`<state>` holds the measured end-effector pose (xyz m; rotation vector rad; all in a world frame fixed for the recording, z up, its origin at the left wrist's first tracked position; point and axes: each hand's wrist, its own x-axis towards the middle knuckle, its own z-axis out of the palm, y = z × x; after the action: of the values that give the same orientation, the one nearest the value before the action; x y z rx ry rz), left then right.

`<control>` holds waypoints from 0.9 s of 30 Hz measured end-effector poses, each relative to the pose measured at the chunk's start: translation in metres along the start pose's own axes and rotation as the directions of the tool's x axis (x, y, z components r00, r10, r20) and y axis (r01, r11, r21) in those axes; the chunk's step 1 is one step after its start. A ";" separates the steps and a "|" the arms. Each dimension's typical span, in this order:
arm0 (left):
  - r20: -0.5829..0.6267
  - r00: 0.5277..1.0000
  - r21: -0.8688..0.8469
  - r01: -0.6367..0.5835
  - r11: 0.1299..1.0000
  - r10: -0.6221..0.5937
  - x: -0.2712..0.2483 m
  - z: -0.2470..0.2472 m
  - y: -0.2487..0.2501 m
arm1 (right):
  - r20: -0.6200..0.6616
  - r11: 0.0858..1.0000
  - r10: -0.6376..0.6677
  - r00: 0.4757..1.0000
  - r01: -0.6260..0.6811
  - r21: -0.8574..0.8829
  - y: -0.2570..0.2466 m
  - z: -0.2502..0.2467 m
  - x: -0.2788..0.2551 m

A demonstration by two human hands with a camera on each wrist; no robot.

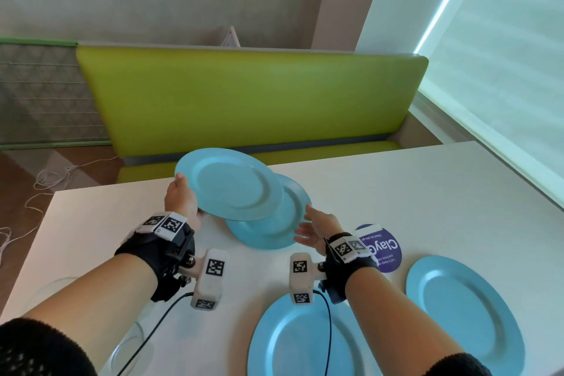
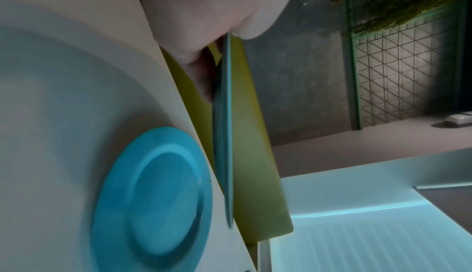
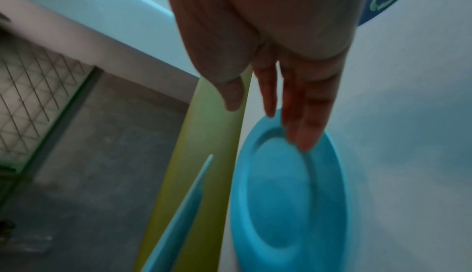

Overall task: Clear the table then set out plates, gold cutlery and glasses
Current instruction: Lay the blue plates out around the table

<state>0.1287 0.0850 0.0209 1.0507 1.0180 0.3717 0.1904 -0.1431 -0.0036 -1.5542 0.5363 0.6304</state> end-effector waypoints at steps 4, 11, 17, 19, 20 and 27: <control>0.099 0.993 0.014 0.061 0.998 -0.062 -0.008 0.023 -0.009 | 0.121 0.993 -0.044 0.992 0.029 0.119 -0.017 -0.004 -0.007; 0.242 0.961 0.068 0.120 0.990 -0.133 -0.021 0.064 -0.021 | 0.114 0.987 -0.038 0.993 0.019 0.161 -0.028 -0.036 0.000; 0.383 0.895 0.188 0.168 0.968 -0.230 -0.027 0.091 -0.028 | -0.041 0.962 -0.072 0.997 0.080 0.263 -0.032 -0.078 0.020; 0.349 0.906 0.242 0.161 0.957 -0.241 -0.025 0.097 -0.029 | -0.111 0.939 -0.078 0.991 0.110 0.327 -0.035 -0.096 0.029; 0.336 0.909 0.260 0.160 0.952 -0.245 -0.023 0.099 -0.030 | -0.150 0.929 -0.066 0.986 0.116 0.352 -0.036 -0.107 0.036; 0.339 0.903 0.318 0.155 0.936 -0.264 -0.021 0.112 -0.030 | -0.293 0.886 0.056 0.954 0.088 0.455 -0.027 -0.172 0.070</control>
<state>0.2054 -0.0042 0.0194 1.1981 0.8374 -0.1618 0.2737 -0.3105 -0.0247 -1.1942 0.8367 0.2210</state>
